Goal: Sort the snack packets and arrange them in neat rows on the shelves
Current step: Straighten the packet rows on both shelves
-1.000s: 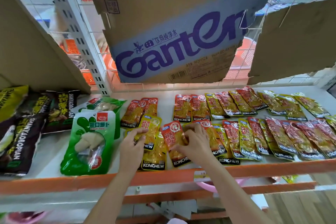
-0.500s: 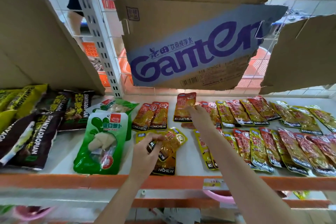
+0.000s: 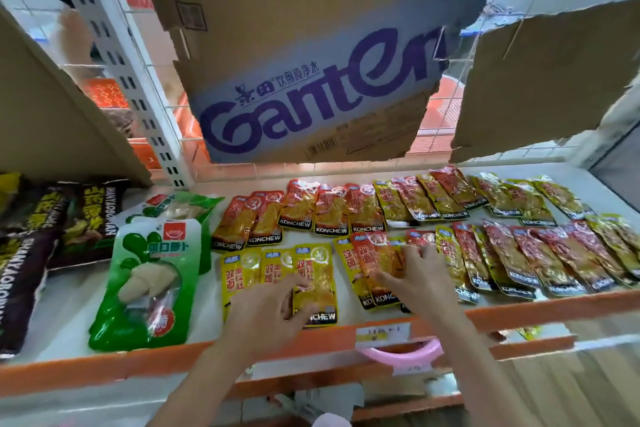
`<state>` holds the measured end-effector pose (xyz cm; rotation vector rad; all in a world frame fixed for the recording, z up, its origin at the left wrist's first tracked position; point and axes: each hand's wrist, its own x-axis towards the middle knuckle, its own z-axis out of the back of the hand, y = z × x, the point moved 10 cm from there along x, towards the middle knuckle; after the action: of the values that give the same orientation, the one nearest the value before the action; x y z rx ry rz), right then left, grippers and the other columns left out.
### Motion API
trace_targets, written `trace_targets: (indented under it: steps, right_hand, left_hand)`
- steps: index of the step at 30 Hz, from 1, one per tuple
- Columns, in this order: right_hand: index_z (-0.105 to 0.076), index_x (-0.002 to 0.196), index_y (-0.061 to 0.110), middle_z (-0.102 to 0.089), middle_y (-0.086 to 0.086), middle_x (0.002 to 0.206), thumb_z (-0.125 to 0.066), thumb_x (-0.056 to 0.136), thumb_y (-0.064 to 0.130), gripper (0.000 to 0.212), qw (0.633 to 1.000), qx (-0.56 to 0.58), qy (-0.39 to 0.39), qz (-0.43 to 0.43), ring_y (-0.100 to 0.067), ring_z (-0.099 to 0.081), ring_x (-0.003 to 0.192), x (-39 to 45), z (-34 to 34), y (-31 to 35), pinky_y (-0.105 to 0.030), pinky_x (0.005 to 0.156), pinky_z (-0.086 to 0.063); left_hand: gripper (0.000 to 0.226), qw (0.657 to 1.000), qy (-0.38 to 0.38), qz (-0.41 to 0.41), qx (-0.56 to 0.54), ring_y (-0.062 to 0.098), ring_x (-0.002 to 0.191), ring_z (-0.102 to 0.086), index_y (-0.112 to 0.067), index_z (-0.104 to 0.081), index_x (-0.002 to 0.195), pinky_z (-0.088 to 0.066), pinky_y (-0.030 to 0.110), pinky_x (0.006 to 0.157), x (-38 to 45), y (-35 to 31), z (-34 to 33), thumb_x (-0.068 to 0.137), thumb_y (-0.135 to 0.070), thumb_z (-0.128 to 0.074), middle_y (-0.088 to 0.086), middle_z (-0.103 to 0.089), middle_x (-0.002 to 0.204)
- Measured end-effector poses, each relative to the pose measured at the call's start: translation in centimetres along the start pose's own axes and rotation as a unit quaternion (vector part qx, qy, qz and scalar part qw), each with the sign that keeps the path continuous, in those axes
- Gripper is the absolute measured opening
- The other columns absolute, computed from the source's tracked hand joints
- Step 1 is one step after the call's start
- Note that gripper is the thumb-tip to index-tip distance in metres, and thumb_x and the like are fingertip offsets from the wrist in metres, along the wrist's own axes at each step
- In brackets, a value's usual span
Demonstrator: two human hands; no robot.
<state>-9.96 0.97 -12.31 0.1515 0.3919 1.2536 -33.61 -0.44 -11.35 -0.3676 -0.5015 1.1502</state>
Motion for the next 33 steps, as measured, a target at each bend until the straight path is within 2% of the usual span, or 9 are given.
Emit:
trace_targets:
  steps: [7,11,16,20,21,22,23,24,33]
  right_hand:
    - [-0.045,0.123,0.013,-0.046,-0.008,0.123,-0.069,0.074,0.053,0.068,0.999,0.043,0.011,-0.020,-0.027,-0.040,0.120,0.3,-1.4,-0.6,-0.039,0.096,-0.040]
    - [-0.053,0.078,0.011,-0.054,-0.003,0.075,-0.066,0.082,0.044,0.036,0.986,0.159,0.011,-0.041,-0.017,-0.048,0.067,0.5,-0.9,-1.8,-0.031,0.058,-0.037]
    - [-0.054,0.087,0.015,-0.056,0.003,0.075,-0.060,0.090,0.029,0.016,0.909,0.412,-0.023,-0.055,-0.013,-0.049,0.066,-1.6,0.6,-3.7,-0.023,0.058,-0.035]
    - [-0.048,0.087,0.004,-0.038,-0.006,0.073,-0.058,0.087,0.038,0.036,0.885,0.456,-0.059,-0.066,-0.025,-0.050,0.068,-2.2,1.3,-4.1,-0.035,0.064,-0.041]
    - [-0.050,0.101,-0.002,-0.054,-0.023,0.090,-0.056,0.089,0.036,0.040,0.873,0.476,-0.074,-0.081,-0.033,-0.055,0.086,-2.2,1.4,-4.6,-0.042,0.078,-0.044]
    - [-0.049,0.113,-0.003,-0.025,-0.011,0.125,-0.054,0.093,0.032,0.041,0.859,0.496,-0.084,-0.097,-0.034,-0.052,0.103,-2.2,1.4,-5.0,-0.044,0.089,-0.042]
    - [-0.049,0.115,-0.002,-0.044,-0.004,0.087,-0.053,0.094,0.030,0.039,0.848,0.513,-0.092,-0.101,-0.033,-0.051,0.108,-2.3,1.5,-5.1,-0.042,0.090,-0.041]
    - [-0.050,0.113,0.000,-0.057,-0.023,0.109,-0.054,0.093,0.033,0.039,0.844,0.517,-0.099,-0.100,-0.035,-0.053,0.105,-2.4,1.4,-5.2,-0.041,0.086,-0.042]
    - [-0.040,0.126,-0.005,-0.044,-0.023,0.133,-0.050,0.096,0.027,0.046,0.848,0.523,-0.028,-0.085,-0.037,-0.041,0.123,-0.1,3.6,-6.7,-0.048,0.103,-0.032]
  left_hand:
    - [0.029,0.998,0.017,-0.059,-0.023,0.011,0.103,-0.052,-0.020,-0.063,0.111,-0.042,0.027,0.090,3.7,-4.9,-1.8,0.087,-0.034,-0.054,-0.006,-0.058,0.107]
    - [0.056,0.993,0.091,-0.065,0.027,0.008,0.142,-0.011,-0.024,-0.028,0.145,-0.015,0.033,0.118,5.0,-6.3,-6.3,0.095,-0.047,-0.039,-0.013,-0.013,0.153]
    - [0.077,0.978,0.159,-0.090,0.104,0.010,0.144,0.006,-0.032,-0.017,0.148,0.011,0.026,0.110,4.3,-6.2,-8.7,0.081,-0.062,0.007,-0.014,-0.001,0.156]
    - [0.034,0.989,0.111,-0.084,0.049,0.013,0.139,-0.013,-0.027,-0.047,0.125,-0.015,0.035,0.116,4.4,-5.9,-7.2,0.097,-0.037,-0.031,-0.010,-0.029,0.147]
    - [0.026,0.992,0.088,-0.083,0.027,0.014,0.134,-0.021,-0.023,-0.053,0.115,-0.021,0.035,0.112,4.5,-6.0,-6.8,0.096,-0.034,-0.039,-0.007,-0.037,0.139]
    - [0.019,0.994,0.063,-0.086,0.017,0.014,0.126,-0.029,-0.021,-0.055,0.106,-0.025,0.033,0.107,4.5,-6.1,-6.4,0.093,-0.031,-0.044,-0.006,-0.043,0.130]
    - [0.015,0.995,0.044,-0.083,0.018,0.015,0.118,-0.034,-0.020,-0.055,0.099,-0.027,0.030,0.101,4.5,-6.1,-6.1,0.091,-0.030,-0.049,-0.004,-0.046,0.122]
    - [0.012,0.996,0.032,-0.078,0.028,0.016,0.111,-0.038,-0.019,-0.054,0.094,-0.027,0.028,0.095,4.4,-6.1,-5.9,0.088,-0.030,-0.052,-0.004,-0.047,0.115]
    - [0.039,0.996,0.025,0.086,0.017,0.023,0.119,-0.037,-0.014,-0.052,0.121,-0.026,0.033,0.103,13.9,-7.4,-7.1,0.091,-0.039,-0.051,0.004,-0.046,0.122]
